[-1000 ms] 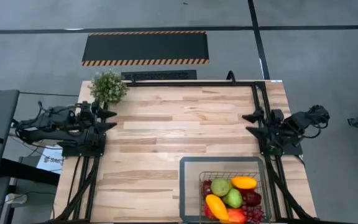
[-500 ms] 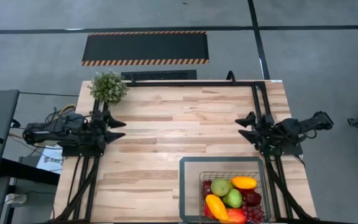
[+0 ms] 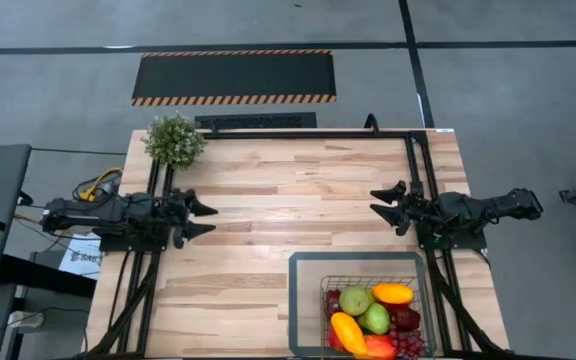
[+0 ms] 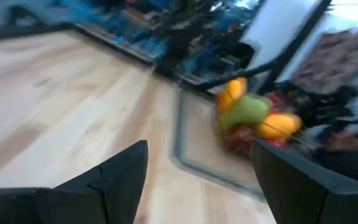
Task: Build produce basket
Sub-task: Return to Home Position
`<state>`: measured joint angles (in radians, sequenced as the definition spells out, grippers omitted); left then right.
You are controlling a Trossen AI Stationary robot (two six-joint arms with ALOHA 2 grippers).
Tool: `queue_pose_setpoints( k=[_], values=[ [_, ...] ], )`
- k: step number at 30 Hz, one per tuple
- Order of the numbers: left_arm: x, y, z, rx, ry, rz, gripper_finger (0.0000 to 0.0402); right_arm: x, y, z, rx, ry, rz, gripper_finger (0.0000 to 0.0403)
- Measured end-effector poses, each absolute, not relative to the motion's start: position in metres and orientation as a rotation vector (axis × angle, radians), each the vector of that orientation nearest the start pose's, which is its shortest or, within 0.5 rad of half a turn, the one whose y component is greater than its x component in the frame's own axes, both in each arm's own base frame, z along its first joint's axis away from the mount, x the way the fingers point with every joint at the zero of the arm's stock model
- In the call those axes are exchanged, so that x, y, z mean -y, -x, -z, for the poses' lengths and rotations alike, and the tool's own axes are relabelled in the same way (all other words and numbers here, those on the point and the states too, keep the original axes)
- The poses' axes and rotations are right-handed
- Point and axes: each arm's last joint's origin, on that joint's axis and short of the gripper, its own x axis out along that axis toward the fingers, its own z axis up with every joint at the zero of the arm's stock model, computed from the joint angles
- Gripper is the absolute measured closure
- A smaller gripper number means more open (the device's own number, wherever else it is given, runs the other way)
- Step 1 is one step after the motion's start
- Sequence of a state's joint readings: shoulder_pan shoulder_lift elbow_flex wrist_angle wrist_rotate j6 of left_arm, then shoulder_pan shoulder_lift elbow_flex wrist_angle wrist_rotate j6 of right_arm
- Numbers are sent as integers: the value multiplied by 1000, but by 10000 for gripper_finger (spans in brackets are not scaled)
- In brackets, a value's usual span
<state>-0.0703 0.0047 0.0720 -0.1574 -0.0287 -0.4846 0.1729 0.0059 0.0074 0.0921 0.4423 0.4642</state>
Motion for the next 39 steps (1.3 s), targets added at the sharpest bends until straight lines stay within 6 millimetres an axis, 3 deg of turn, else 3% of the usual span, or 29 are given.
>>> queue_pose_setpoints(
  k=[3,11,39],
  values=[
    [7,-95,-172,-77,456,77,130,-4,-95,-174,144,-465,246,103],
    [4,-96,-171,-32,418,-36,130,-4,-95,-172,127,-423,256,103],
    [4,-96,-171,-37,426,-28,130,-4,-96,-172,123,-411,258,103]
  ],
)
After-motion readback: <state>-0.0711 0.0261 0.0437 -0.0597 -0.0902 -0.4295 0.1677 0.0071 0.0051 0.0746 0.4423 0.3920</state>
